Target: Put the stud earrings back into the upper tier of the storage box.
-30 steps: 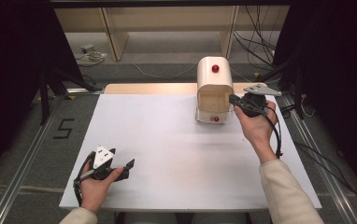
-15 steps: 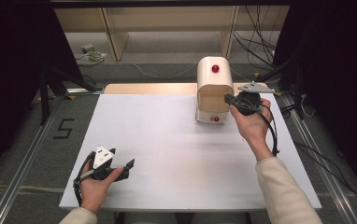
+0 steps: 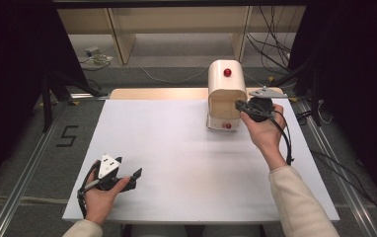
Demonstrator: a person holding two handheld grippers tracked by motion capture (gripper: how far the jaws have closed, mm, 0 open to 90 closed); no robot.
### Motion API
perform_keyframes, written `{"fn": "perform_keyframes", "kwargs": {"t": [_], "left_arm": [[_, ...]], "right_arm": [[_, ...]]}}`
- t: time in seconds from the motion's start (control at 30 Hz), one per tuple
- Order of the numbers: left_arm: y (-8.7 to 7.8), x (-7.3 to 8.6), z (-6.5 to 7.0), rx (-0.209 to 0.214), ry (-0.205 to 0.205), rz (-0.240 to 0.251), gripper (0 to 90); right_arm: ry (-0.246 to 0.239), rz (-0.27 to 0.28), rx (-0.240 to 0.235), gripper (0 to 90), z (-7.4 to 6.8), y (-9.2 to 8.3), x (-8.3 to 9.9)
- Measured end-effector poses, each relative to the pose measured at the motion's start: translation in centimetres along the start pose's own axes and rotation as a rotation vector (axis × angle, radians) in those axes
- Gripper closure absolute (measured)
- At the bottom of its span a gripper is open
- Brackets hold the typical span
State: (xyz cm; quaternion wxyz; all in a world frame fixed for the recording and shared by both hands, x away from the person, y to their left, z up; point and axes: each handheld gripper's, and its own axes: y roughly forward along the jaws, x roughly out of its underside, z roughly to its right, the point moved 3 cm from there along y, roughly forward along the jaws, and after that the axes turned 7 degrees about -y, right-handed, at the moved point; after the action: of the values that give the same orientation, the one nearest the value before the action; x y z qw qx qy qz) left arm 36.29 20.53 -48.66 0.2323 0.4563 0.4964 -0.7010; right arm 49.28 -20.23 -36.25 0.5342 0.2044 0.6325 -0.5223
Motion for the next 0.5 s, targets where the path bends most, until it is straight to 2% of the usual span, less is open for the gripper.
{"fn": "perform_keyframes", "kwargs": {"t": [0.27,0.5], "left_arm": [[0.0,0.0,0.0,0.0,0.0,0.001,16.3],[0.0,0.0,0.0,-0.002,0.002,0.001,16.3]], "right_arm": [[0.001,0.013,0.013,79.5,0.5,-0.6,0.0],[0.019,0.03,0.04,74.7,1.7,-1.6,0.4]]}}
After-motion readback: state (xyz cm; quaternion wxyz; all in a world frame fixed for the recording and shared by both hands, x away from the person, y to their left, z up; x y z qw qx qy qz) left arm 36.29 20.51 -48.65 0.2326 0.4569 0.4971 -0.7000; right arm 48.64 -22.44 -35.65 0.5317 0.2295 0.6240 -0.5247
